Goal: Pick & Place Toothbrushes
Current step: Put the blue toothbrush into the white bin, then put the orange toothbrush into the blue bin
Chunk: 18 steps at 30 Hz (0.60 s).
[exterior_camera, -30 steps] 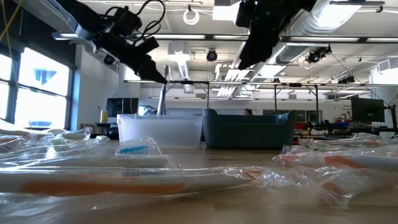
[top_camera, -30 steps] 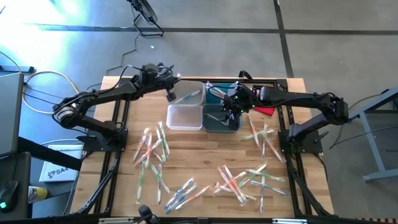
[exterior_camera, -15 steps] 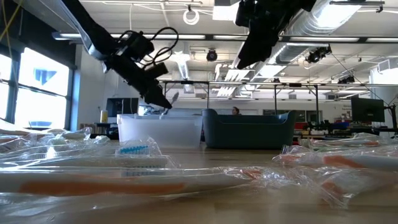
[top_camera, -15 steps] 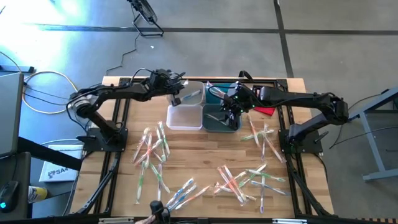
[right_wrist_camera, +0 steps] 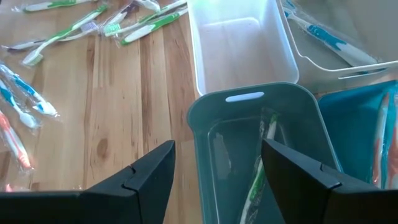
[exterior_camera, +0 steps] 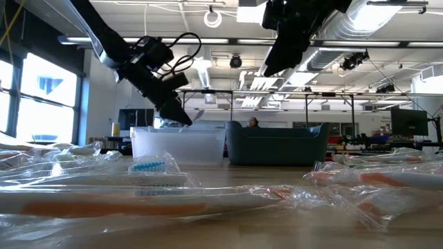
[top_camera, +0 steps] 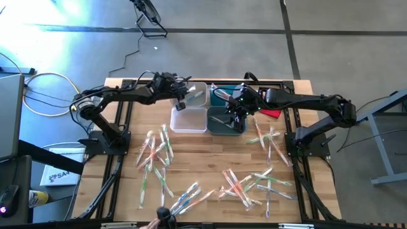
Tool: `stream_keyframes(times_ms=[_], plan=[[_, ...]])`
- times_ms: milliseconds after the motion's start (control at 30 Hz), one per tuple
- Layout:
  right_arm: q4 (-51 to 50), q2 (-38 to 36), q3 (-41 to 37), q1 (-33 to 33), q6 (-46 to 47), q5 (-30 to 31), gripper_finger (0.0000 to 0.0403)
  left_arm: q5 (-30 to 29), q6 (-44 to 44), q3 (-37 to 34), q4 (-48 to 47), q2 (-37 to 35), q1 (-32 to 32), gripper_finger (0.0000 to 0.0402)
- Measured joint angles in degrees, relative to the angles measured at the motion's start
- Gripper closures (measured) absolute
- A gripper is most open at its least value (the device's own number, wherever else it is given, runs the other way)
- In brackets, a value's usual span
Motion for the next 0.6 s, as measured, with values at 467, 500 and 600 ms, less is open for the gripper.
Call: stream_keyframes(times_ms=[467, 500, 600], plan=[[0.0, 0.0, 0.0, 0.0, 0.0, 0.0, 0.0172, -2.1, -1.8, 0.0, 0.2, -0.9, -4.4, 0.0259], [0.0, 0.0, 0.0, 0.0, 0.0, 0.0, 0.0172, -2.2, -2.3, 0.0, 0.2, -1.0, -4.7, 0.0259], [0.2, 0.0, 0.0, 0.0, 0.0, 0.0, 0.0172, -2.2, -5.2, 0.0, 0.2, -1.9, -4.7, 0.0259]])
